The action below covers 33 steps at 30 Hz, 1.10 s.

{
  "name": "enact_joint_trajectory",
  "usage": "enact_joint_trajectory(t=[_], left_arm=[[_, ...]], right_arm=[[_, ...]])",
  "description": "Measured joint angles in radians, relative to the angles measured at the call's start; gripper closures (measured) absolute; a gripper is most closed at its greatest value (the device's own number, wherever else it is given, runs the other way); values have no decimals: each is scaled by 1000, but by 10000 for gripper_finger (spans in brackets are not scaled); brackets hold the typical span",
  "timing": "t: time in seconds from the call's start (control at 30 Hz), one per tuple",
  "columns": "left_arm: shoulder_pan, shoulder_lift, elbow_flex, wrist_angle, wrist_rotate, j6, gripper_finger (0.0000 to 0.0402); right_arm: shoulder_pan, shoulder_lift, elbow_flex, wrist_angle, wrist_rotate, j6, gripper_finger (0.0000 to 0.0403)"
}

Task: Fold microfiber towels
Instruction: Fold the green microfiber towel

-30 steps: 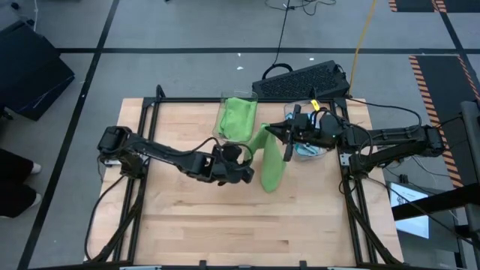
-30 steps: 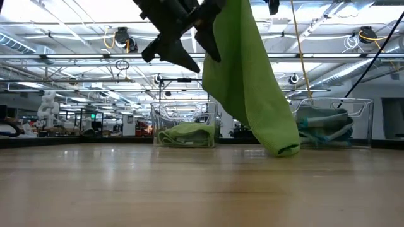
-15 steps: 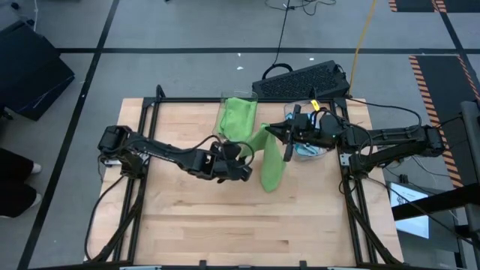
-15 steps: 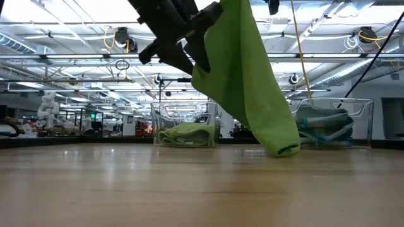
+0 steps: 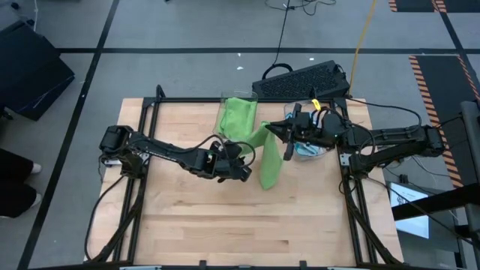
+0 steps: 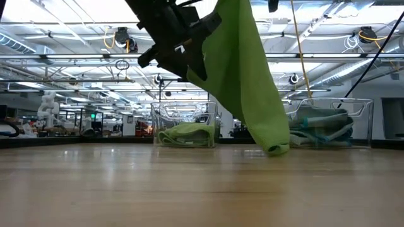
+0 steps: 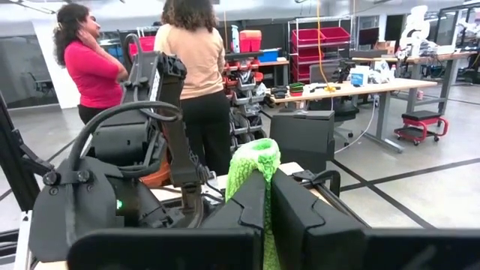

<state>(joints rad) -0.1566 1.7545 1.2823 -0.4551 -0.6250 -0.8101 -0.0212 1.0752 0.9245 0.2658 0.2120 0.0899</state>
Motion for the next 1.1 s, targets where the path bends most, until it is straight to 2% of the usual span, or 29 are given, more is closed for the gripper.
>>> enact_joint_trajectory(t=[0.13,0.3,0.43,0.57,0.73,0.8,0.9,1.1], left_arm=[[0,-1,0,-18,-12,-31,291],[-9,-34,-1,-63,-28,-51,388],[-21,-96,0,-131,-35,-58,397],[-43,-216,0,-188,-69,-51,398],[-69,-380,0,-137,-84,51,399],[-82,-432,0,-90,-52,120,400],[-105,-493,0,-35,79,199,400],[-207,-577,0,90,231,213,401]], right_arm=[[0,0,0,0,0,1,399],[0,0,0,0,0,2,399],[0,0,0,0,0,3,399],[3,-4,0,0,0,3,399],[3,-23,-1,20,-2,15,399],[3,-31,-1,21,-4,57,399],[7,-38,-1,17,-7,152,399],[64,-45,-1,16,-8,340,399]])
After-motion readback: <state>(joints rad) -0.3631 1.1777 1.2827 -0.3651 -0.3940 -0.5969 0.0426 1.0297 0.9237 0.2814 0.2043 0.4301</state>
